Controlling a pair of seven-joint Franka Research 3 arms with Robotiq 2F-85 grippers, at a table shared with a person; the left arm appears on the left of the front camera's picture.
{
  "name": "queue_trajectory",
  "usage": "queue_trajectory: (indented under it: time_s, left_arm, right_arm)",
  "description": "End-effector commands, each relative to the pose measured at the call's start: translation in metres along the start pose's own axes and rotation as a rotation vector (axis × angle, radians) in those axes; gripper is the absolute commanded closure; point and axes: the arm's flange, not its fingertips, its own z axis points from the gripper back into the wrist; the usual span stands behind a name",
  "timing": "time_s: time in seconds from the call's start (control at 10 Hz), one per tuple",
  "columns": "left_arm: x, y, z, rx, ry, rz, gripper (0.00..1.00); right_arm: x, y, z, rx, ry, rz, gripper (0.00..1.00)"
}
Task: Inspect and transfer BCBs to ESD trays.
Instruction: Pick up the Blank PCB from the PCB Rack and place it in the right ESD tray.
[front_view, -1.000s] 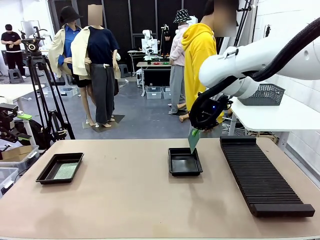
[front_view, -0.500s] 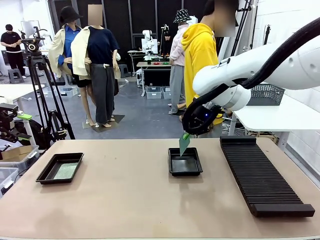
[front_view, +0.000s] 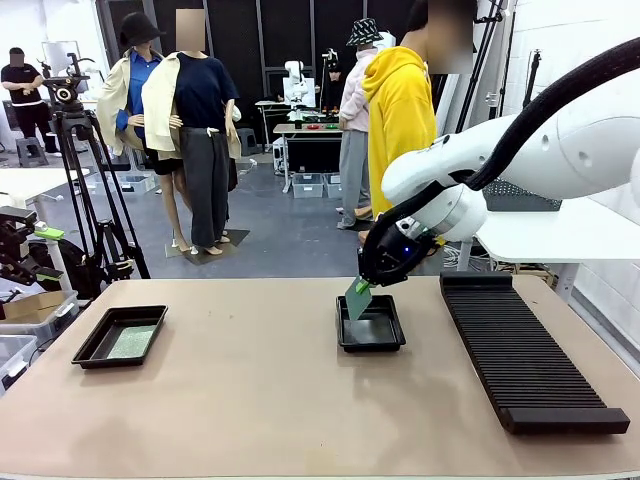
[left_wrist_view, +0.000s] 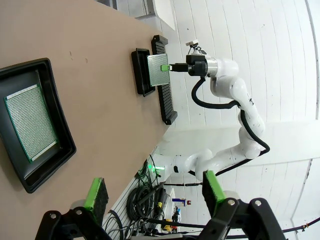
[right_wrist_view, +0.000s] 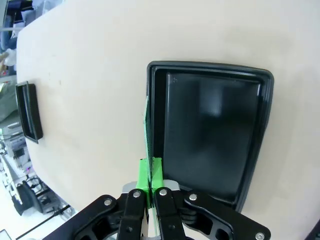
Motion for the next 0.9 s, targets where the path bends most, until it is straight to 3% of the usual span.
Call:
queue_trajectory:
  time_s: [0.0, 0.5, 0.8]
  left_arm:
    - [-0.001, -0.002, 0.000, 0.012, 0.007, 0.013, 0.00]
    - [-0.001, -0.002, 0.000, 0.012, 0.007, 0.013, 0.00]
    - [-0.001, -0.002, 0.000, 0.012, 0.007, 0.013, 0.00]
  right_arm:
    - [0.006, -0.008, -0.004, 0.062, 0.033, 0.005, 1.00]
    - [0.001, -0.027, -0.012, 0.071, 0.022, -0.026, 1.00]
    - [0.004, -0.020, -0.008, 0.034, 0.025, -0.037, 1.00]
